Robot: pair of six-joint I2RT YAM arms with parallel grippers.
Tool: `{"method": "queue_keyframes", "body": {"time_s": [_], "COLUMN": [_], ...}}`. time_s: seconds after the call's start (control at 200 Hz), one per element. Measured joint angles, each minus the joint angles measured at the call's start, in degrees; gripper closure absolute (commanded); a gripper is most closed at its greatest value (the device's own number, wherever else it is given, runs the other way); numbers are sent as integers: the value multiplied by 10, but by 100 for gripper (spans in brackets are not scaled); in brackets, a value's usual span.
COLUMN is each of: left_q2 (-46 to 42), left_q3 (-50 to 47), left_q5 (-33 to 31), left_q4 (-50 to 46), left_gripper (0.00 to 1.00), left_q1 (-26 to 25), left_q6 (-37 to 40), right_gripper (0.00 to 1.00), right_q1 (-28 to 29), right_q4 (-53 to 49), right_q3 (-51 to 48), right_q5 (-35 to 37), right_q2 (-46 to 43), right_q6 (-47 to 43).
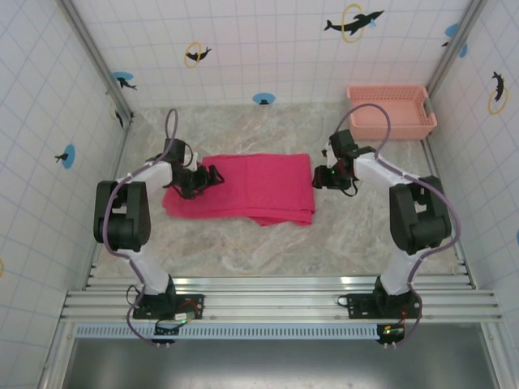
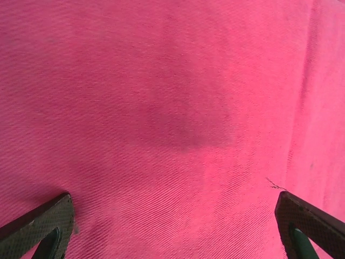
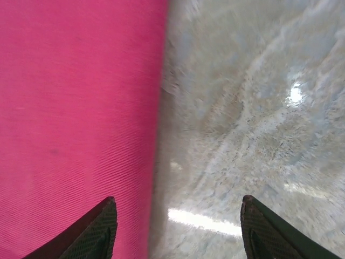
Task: Roll up the long pants
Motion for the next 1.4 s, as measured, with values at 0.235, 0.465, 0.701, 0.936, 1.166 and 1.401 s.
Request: {"method": "queue_keyframes", "body": {"time_s": [0.235, 0.465, 0.701, 0.936, 1.166, 1.401], "left_q2": [16, 28, 79, 173, 280, 386], "left_q3": [19, 37, 109, 245, 408, 572], "left_q5": [-15, -22, -40, -60, -26, -10], "left_q4": [0, -12, -40, -61, -79, -79], "left_gripper": [3, 2, 2, 3, 3, 3], "left_q1": [-28, -30, -36, -56, -84, -109], "left_q6": [-7, -7, 0, 2, -8, -33], "right_gripper": [39, 44, 91, 97, 95, 60], "right_q1": [4, 8, 11, 40, 122, 240], "right_q4": [61, 97, 119, 153, 172, 166], "right_q3": [0, -2, -11, -113, -223, -233], "right_q5": [-72, -116, -141, -139, -92, -37], "right_q2": [56, 65, 82, 8, -115, -130], "right_q6": [-4, 5, 26, 53, 127, 205]}}
